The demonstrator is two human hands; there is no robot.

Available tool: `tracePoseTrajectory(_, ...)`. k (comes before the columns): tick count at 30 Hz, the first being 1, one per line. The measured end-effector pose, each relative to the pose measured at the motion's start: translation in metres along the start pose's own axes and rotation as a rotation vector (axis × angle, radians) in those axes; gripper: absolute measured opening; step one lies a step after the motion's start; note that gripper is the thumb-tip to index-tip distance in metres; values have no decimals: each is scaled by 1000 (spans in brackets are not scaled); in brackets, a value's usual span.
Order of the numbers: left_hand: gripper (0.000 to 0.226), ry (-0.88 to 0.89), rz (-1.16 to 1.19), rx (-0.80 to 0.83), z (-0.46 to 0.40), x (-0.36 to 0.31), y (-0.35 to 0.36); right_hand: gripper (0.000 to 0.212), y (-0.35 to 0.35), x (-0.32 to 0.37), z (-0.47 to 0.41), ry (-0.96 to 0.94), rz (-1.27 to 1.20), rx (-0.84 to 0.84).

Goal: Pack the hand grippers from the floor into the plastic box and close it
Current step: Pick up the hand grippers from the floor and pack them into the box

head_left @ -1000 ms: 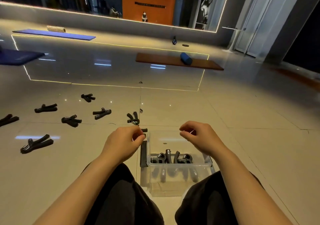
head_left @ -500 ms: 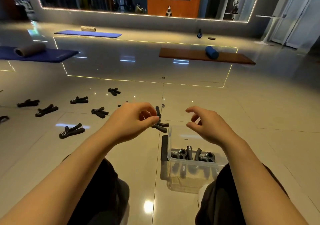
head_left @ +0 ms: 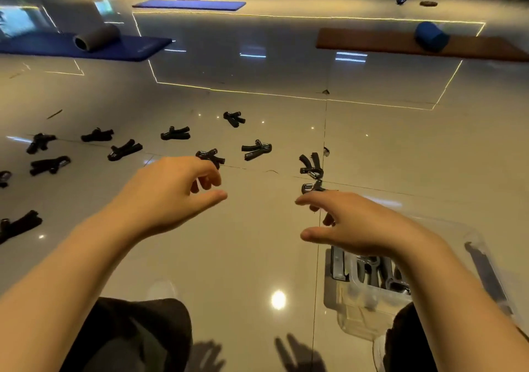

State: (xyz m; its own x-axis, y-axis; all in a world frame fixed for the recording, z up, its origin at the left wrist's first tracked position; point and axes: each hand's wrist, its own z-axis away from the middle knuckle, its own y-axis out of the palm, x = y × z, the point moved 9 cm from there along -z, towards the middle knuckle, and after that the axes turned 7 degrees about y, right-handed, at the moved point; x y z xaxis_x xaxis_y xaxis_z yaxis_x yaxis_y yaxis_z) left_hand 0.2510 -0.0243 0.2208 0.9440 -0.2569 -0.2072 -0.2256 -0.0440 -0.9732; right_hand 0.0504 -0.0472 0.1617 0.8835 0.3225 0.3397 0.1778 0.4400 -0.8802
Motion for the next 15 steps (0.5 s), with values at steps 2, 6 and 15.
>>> tracePoseTrajectory(2, 26, -23, -35, 50, 4, 25, 4, 60, 15, 7, -22, 16, 51, 65)
tracePoseTrajectory(6, 27, -104, -70, 100, 8, 93, 9, 59, 33, 17, -67, 94, 163, 78)
tracePoseTrajectory(15, 21, -204, 313, -133, -47, 177, -3, 57, -25, 99, -114, 34, 132, 45)
